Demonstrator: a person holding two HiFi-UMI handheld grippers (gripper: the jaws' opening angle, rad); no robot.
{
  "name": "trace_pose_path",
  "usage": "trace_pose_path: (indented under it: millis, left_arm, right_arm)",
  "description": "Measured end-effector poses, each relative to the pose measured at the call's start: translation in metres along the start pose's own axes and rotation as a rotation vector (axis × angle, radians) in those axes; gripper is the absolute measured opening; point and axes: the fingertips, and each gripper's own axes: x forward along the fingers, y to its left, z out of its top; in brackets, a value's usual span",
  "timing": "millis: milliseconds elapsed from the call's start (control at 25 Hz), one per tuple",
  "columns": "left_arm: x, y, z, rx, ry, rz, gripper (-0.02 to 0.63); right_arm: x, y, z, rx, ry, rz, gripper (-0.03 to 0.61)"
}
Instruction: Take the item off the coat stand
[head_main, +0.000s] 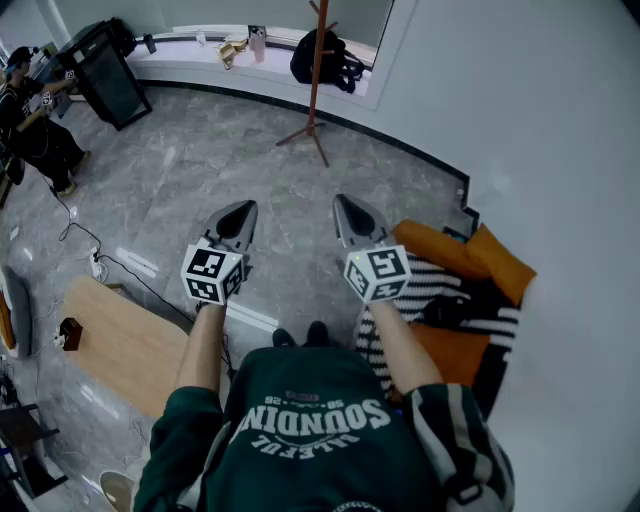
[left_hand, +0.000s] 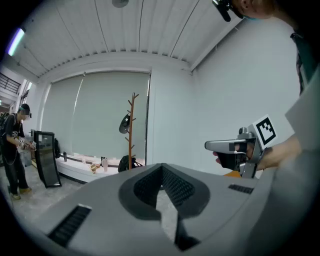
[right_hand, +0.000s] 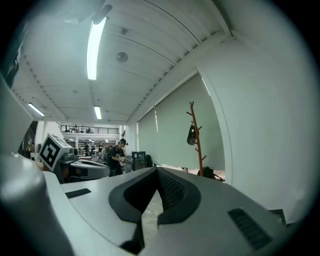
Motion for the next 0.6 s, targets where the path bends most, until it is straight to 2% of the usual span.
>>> trace_pose_path:
  millis: [360,600]
  left_arm:
    - [0.012,-0.017,-0.003,-0.036,0.013,0.008,0.000]
    - [0.027,-0.045,-0.003,0.036,0.008,-0.058,0.000]
  right_arm:
    - [-0.007,-0.021,-0.014,0.042,0.033,-0.039,-0.002]
    - [-0.013,-0.032,-0.018,0.054,0.040,-0.019,-0.002]
